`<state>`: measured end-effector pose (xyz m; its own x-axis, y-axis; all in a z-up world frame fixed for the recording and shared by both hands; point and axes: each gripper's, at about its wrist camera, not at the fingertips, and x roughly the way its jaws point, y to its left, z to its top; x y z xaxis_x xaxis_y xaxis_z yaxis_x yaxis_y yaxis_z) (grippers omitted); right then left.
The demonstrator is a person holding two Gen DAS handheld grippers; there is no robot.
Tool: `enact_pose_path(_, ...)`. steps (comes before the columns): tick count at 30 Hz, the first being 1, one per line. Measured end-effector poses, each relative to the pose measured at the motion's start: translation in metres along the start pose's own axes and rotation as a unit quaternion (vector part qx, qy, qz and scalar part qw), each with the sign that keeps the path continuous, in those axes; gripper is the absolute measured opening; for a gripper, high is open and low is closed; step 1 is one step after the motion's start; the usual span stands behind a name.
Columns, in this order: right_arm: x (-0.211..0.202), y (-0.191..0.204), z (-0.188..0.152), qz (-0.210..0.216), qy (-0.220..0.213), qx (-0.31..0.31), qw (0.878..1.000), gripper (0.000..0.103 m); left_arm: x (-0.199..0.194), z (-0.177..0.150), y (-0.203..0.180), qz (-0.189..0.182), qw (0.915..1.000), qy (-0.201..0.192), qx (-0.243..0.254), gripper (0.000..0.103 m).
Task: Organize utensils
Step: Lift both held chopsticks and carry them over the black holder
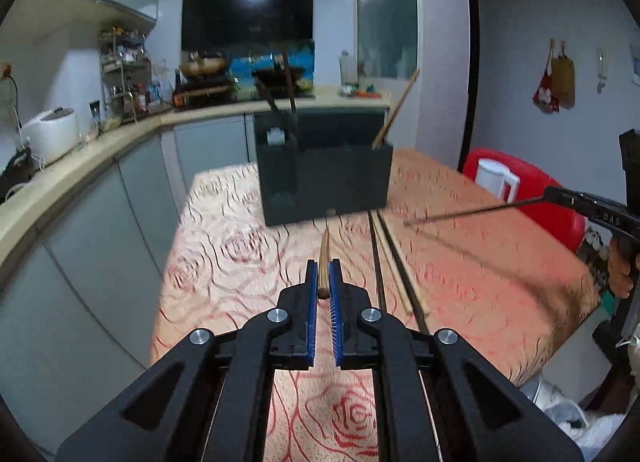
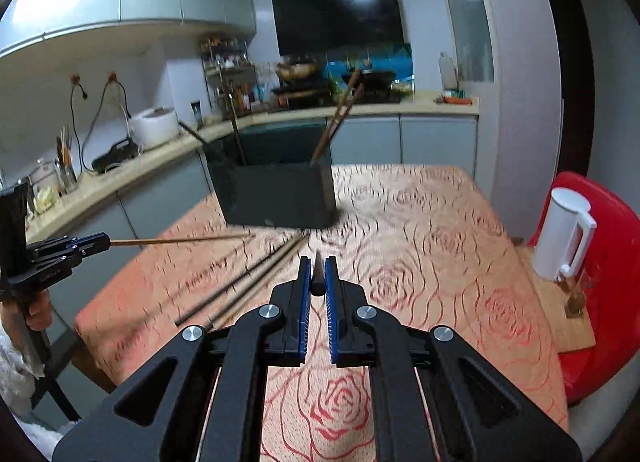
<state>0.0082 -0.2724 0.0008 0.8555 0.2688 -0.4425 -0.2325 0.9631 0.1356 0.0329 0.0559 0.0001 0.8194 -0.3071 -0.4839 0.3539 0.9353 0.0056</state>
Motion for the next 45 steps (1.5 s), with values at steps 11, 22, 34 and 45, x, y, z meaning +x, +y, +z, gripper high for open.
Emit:
enact_pose_path(11,0.001,0.004,0.042,0.025,-0.028,0.005,0.999,0.008,-0.012,0.047,0.004,0.006,0.9991,-0.042,0.009,0.006)
enact_pose_path(22,0.016,0.009,0.08,0.028,-0.027,-0.005,0.999,0.008,-0.009,0.095,0.017,0.003,0.9985,-0.055,0.002,0.006)
enact_pose_path(34,0.037,0.01,0.128,0.031,-0.015,-0.002,0.999,0.008,0.003,0.128,0.021,-0.004,0.9991,-0.042,0.006,0.006)
enact_pose_path(45,0.031,0.025,0.189,0.022,-0.047,-0.028,0.998,0.008,-0.003,0.187,0.011,-0.007,0.998,-0.057,0.028,0.006)
